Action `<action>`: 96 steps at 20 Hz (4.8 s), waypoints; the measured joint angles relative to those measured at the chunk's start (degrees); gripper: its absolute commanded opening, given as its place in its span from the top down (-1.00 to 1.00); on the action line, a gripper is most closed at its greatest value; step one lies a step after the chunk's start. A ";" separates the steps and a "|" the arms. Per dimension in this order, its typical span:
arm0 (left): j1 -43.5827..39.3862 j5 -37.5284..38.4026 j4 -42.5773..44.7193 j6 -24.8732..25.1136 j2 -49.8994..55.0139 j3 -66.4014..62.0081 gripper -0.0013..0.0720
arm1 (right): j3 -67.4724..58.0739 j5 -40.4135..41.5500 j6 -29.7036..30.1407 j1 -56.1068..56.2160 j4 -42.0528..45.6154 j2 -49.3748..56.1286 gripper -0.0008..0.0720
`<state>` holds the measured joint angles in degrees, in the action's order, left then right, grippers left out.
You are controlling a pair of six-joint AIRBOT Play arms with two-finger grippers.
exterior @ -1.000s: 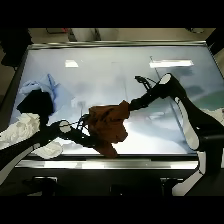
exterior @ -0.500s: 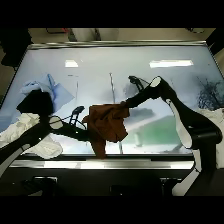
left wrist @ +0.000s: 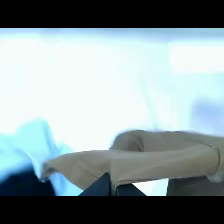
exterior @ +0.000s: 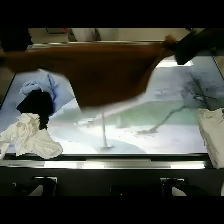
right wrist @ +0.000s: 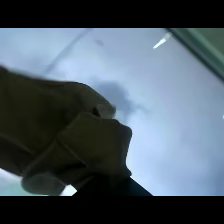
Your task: Fold the shirts.
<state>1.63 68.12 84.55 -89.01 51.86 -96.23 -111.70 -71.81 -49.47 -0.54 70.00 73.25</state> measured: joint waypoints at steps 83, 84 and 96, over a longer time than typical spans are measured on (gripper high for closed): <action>-2.89 -20.59 -24.04 7.67 -8.87 -13.66 0.90 | 15.37 11.21 -37.59 39.69 48.65 -39.10 0.85; -2.89 -21.14 -24.81 7.50 -8.87 -15.15 0.90 | 14.58 10.82 -37.79 39.71 48.68 -39.19 0.85; -2.86 -14.10 -12.55 5.90 13.42 -11.85 0.90 | 15.85 -7.82 -47.41 32.30 63.12 -18.27 0.84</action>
<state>-1.23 54.02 72.01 -83.11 65.28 -108.07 -95.85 -79.64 -96.88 31.77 133.12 54.98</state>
